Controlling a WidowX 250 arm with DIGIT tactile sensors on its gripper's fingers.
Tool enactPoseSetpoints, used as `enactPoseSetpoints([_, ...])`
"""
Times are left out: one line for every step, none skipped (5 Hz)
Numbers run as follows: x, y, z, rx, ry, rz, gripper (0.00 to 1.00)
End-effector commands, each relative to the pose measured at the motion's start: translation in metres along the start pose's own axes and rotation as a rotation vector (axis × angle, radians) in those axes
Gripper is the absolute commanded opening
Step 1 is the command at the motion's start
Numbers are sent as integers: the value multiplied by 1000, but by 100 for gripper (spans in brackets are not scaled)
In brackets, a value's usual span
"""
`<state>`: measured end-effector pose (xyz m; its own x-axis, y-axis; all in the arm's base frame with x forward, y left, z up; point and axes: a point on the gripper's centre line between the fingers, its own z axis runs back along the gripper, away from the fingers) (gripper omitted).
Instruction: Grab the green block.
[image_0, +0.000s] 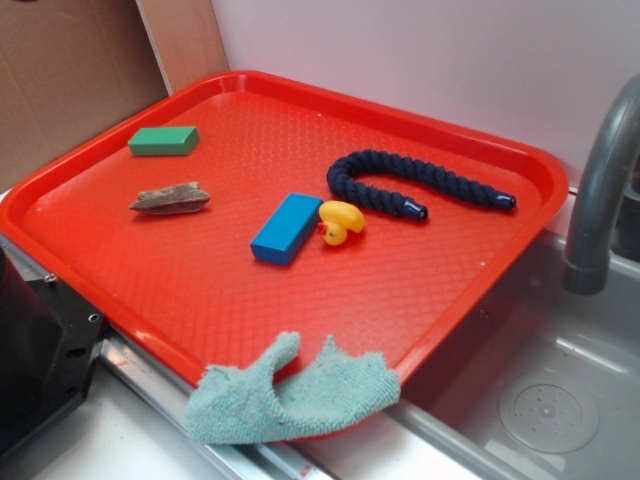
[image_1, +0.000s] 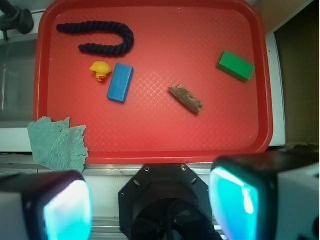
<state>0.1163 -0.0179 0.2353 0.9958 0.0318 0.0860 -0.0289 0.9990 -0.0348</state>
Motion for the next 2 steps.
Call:
enactPoseSetpoints([0,0,0,0,0,0,100])
enactPoseSetpoints([30,41,-51,144,-42,18,100])
